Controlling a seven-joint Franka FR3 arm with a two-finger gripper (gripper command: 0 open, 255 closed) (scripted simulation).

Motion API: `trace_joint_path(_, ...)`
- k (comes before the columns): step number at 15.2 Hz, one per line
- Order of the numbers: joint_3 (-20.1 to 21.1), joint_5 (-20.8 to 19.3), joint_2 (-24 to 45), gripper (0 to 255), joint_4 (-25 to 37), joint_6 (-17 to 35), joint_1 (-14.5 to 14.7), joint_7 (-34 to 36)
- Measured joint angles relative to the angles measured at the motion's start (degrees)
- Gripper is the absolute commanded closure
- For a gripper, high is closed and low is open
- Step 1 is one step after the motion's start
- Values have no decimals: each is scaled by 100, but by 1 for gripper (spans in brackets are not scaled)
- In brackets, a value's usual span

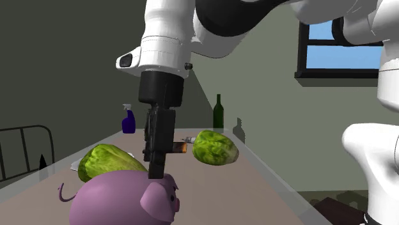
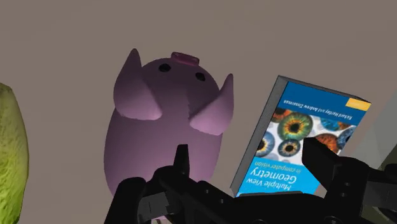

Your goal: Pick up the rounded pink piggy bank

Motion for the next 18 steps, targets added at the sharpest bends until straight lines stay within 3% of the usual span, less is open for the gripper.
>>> trace_joint_path(7, -107, 533, 1477, 0, 1495, 76, -337, -294)
trace_joint_path(14, -63, 988, 3101, 0, 3559, -244, -878, -393)
trace_joint_path(18, -36, 1056, 3341, 0, 3667, -101, -942, -436)
